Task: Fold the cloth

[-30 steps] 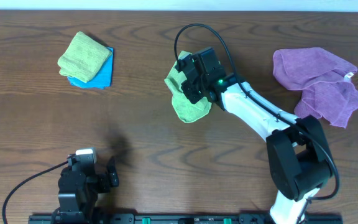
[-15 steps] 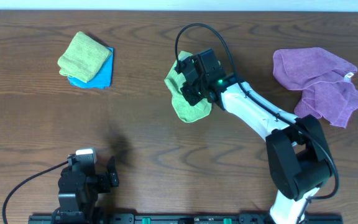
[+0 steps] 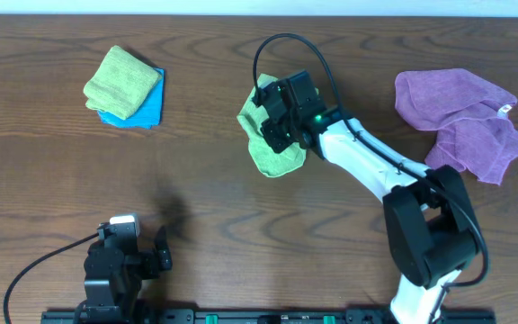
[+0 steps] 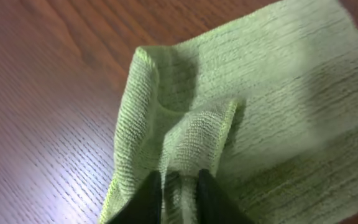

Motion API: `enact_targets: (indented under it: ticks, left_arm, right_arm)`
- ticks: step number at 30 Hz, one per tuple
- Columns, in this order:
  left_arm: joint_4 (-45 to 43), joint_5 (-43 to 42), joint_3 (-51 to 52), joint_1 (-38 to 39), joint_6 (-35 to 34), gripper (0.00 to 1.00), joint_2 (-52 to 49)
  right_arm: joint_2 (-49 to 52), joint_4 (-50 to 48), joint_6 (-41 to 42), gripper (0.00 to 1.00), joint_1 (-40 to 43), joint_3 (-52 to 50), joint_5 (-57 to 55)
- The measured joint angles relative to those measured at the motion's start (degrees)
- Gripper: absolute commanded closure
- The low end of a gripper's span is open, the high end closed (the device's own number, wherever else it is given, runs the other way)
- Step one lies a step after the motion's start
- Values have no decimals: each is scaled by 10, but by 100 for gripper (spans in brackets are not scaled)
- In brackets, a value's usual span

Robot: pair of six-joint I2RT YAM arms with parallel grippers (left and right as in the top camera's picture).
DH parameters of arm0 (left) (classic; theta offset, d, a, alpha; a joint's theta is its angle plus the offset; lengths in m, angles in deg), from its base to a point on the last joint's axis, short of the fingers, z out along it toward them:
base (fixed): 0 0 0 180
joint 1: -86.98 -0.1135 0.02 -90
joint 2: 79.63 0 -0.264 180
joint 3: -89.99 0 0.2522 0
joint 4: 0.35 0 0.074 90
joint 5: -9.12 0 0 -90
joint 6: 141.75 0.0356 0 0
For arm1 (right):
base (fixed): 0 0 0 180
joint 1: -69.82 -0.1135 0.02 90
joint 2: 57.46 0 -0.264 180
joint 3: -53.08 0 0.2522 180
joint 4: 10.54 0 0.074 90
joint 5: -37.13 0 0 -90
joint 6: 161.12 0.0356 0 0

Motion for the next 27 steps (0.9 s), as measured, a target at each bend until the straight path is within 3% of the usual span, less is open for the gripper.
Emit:
enact_targets:
  ticks: [1,9,14,20,27]
  left_arm:
    - [0,0,0,0,0,5,0]
    - [0,0,0,0,0,5,0]
    - [0,0,0,0,0,5,0]
    - [0,0,0,0,0,5,0]
    - [0,0,0,0,2,5,0]
  right_arm:
    - [3,0,-3,99,0,0,0]
    - [3,-11,1,99,0,1,-3]
    - [-50,10,24,99,0,6,-47]
    - [-127,105,58,99,0,24,-134]
    - [-128,263,149,99,0,23,-235]
